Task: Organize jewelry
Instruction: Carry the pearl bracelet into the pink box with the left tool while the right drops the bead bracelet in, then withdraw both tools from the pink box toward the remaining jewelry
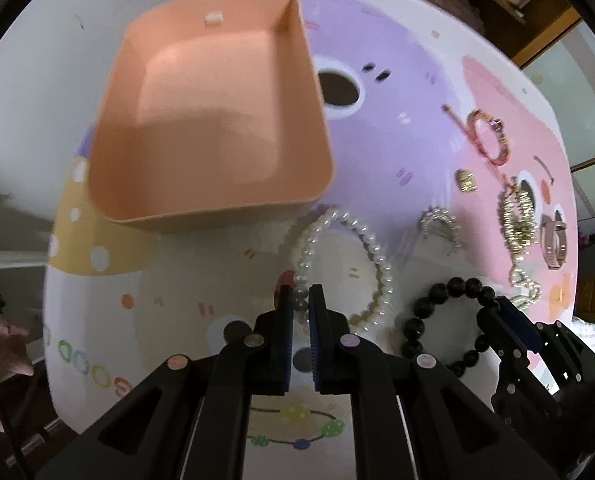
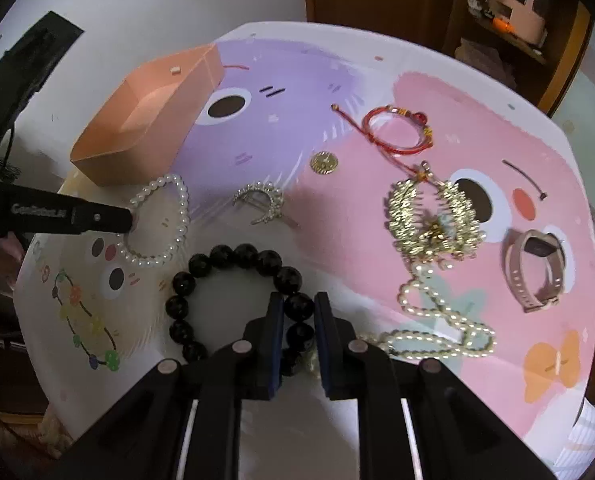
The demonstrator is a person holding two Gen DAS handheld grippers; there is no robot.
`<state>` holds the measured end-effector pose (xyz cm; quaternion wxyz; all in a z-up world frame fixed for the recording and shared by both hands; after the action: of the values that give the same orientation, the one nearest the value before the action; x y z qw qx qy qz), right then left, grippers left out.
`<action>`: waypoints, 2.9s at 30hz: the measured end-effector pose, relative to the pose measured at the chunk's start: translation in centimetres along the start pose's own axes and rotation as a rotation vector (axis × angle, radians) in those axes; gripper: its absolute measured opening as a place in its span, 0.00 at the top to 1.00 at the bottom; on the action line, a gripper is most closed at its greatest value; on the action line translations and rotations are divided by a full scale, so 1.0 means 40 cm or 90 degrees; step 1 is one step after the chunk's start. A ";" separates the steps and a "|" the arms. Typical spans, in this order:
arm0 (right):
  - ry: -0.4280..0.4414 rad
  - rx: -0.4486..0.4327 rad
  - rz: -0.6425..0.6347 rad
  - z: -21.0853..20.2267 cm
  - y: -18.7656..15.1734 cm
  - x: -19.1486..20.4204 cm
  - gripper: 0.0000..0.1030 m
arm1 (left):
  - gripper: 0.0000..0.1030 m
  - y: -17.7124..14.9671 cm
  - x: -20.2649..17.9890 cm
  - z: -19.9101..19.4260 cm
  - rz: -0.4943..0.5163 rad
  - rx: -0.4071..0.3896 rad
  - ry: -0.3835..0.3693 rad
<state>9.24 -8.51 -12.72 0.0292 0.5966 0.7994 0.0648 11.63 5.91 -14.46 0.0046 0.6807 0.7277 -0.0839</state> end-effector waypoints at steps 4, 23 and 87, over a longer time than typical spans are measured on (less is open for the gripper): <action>-0.011 -0.017 -0.005 -0.034 -0.008 0.006 0.86 | 0.95 -0.030 -0.009 -0.093 0.011 -0.051 0.001; -0.040 -0.142 -0.058 -0.308 0.084 0.102 0.86 | 0.95 -0.011 0.106 -0.437 0.003 -0.224 -0.018; 0.142 -0.102 0.018 -0.165 0.219 0.223 0.68 | 0.18 -0.076 0.169 -0.136 -0.095 -0.188 -0.033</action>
<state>14.19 2.01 -4.70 -0.0132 0.5928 0.7814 0.1945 8.71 13.13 -9.54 0.1167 0.6146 0.7802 0.0062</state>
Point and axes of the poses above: each gripper's, at about its wrist camera, not at the fingertips, and z roughly the way its jaws point, x to its left, y to its top, the point moved 7 cm from there along z, roughly the way its jaws point, and after that the axes turned 15 degrees about x, right-handed, at the moved point
